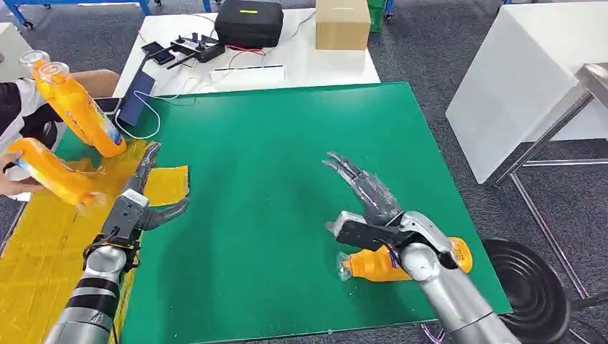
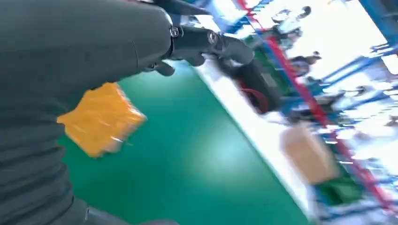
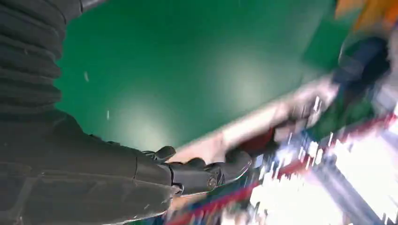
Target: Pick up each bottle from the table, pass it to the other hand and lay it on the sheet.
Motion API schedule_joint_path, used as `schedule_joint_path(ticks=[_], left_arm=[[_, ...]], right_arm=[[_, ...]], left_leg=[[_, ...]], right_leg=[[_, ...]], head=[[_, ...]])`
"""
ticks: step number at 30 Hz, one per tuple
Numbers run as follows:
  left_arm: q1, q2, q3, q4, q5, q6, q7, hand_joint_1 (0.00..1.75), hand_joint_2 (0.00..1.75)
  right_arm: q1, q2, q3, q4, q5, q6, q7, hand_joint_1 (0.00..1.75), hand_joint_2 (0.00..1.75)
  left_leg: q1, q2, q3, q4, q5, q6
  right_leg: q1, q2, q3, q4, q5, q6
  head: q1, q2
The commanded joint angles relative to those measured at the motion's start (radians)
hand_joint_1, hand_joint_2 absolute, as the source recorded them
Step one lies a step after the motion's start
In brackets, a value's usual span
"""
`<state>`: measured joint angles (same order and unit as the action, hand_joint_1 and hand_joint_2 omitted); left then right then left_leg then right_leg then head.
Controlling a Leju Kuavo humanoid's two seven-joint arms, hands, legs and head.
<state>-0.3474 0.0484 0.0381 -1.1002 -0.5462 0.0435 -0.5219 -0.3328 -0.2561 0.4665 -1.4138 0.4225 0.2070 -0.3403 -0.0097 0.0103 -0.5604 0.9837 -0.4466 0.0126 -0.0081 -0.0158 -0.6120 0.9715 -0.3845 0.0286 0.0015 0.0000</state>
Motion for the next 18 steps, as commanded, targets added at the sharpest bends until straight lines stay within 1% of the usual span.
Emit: schedule_joint_path(ticks=[1,3,4,5,6,7,8,9,10,12,14,15,16,17,18], left_arm=[[0.048,-0.057,-0.129,-0.055,0.074,0.007,-0.015,0.0,1.75],[0.062,-0.066,-0.131,-0.058,0.098,0.011,-0.024,0.0,1.75],[0.067,-0.07,-0.13,-0.064,0.106,0.011,-0.027,0.0,1.75],[0.083,-0.083,-0.12,-0.084,0.15,-0.009,-0.033,0.0,1.75],[0.095,-0.083,-0.125,-0.103,0.155,-0.012,-0.031,0.0,1.75],[0.107,-0.086,-0.125,-0.117,0.17,-0.022,-0.031,0.0,1.75],[0.111,-0.087,-0.127,-0.121,0.17,-0.022,-0.031,0.0,1.75],[0.111,-0.087,-0.127,-0.121,0.17,-0.022,-0.031,0.0,1.75],[0.111,-0.087,-0.127,-0.121,0.17,-0.022,-0.031,0.0,1.75],[0.112,-0.085,-0.127,-0.124,0.171,-0.022,-0.03,0.0,1.75],[0.111,-0.085,-0.127,-0.124,0.172,-0.022,-0.03,0.0,1.75],[0.111,-0.085,-0.127,-0.124,0.172,-0.022,-0.03,0.0,1.75],[0.111,-0.085,-0.127,-0.124,0.172,-0.022,-0.03,0.0,1.75],[0.111,-0.085,-0.127,-0.124,0.172,-0.022,-0.03,0.0,1.75],[0.111,-0.085,-0.127,-0.124,0.172,-0.022,-0.03,0.0,1.75]], right_arm=[[0.219,-0.475,-0.198,-0.368,-0.172,0.135,-0.059,0.0,1.75],[0.318,-0.467,-0.253,-0.434,-0.13,0.128,-0.049,0.0,1.75],[0.346,-0.464,-0.263,-0.447,-0.112,0.119,-0.049,0.0,1.75],[0.414,-0.449,-0.29,-0.475,-0.063,0.083,-0.048,0.0,1.75],[0.457,-0.439,-0.302,-0.493,-0.04,0.07,-0.057,0.0,1.75],[0.497,-0.43,-0.317,-0.512,-0.023,0.056,-0.074,0.0,1.75],[0.509,-0.427,-0.316,-0.517,-0.017,0.053,-0.079,0.0,1.75],[0.509,-0.427,-0.316,-0.517,-0.017,0.053,-0.079,0.0,1.75],[0.509,-0.427,-0.316,-0.517,-0.017,0.053,-0.079,0.0,1.75],[0.501,-0.423,-0.318,-0.517,-0.019,0.057,-0.077,0.0,1.75],[0.498,-0.423,-0.32,-0.517,-0.02,0.057,-0.077,0.0,1.75],[0.498,-0.423,-0.32,-0.517,-0.02,0.057,-0.077,0.0,1.75],[0.498,-0.423,-0.32,-0.517,-0.02,0.057,-0.077,0.0,1.75],[0.498,-0.423,-0.32,-0.517,-0.02,0.057,-0.077,0.0,1.75],[0.498,-0.423,-0.32,-0.517,-0.02,0.057,-0.077,0.0,1.75]], left_leg=[[-0.001,-0.015,0.0,0.002,-0.001,0.001],[-0.002,-0.015,0.001,0.002,-0.002,0.002],[-0.003,-0.012,0.001,0.0,-0.001,0.002],[-0.002,-0.013,0.004,0.001,-0.004,0.001],[-0.003,-0.01,0.002,0.0,-0.004,0.004],[-0.001,-0.009,0.005,0.001,-0.007,0.003],[-0.003,-0.007,0.002,-0.001,-0.004,0.005],[-0.002,-0.009,0.006,0.0,-0.006,0.004],[-0.002,-0.007,0.004,0.0,-0.006,0.005],[-0.004,-0.003,0.0,0.0,-0.005,0.007],[-0.001,-0.002,0.005,0.002,-0.008,0.005],[-0.003,-0.001,0.001,0.0,-0.005,0.007],[0.0,-0.001,0.005,0.001,-0.007,0.006],[-0.002,0.0,0.002,0.0,-0.005,0.007],[-0.001,0.0,0.004,0.001,-0.007,0.006]], right_leg=[[-0.001,-0.013,0.006,0.001,-0.005,0.002],[-0.002,-0.013,0.007,0.0,-0.005,0.001],[-0.003,-0.01,0.005,-0.001,-0.004,0.001],[-0.002,-0.011,0.009,-0.001,-0.006,0.0],[-0.003,-0.008,0.006,-0.001,-0.004,0.0],[-0.001,-0.007,0.009,0.0,-0.006,0.0],[-0.003,-0.007,0.005,-0.001,-0.003,0.0],[-0.001,-0.008,0.009,-0.002,-0.006,0.001],[-0.002,-0.007,0.006,-0.001,-0.006,0.003],[-0.003,-0.003,0.002,-0.001,-0.004,0.003],[-0.001,-0.001,0.006,0.0,-0.006,0.003],[-0.002,-0.002,0.003,-0.001,-0.004,0.003],[-0.001,-0.001,0.007,-0.001,-0.005,0.003],[-0.002,-0.001,0.003,-0.001,-0.003,0.003],[-0.001,-0.001,0.006,-0.001,-0.004,0.003]], head=[[0.0,0.0],[0.0,0.0],[0.0,0.0],[0.0,0.0],[0.0,0.0],[0.0,0.0],[-0.001,0.0],[0.0,0.0],[0.0,0.0],[0.0,0.0],[0.0,0.0],[-0.001,0.0],[0.0,0.0],[0.0,0.0],[0.0,0.0]])
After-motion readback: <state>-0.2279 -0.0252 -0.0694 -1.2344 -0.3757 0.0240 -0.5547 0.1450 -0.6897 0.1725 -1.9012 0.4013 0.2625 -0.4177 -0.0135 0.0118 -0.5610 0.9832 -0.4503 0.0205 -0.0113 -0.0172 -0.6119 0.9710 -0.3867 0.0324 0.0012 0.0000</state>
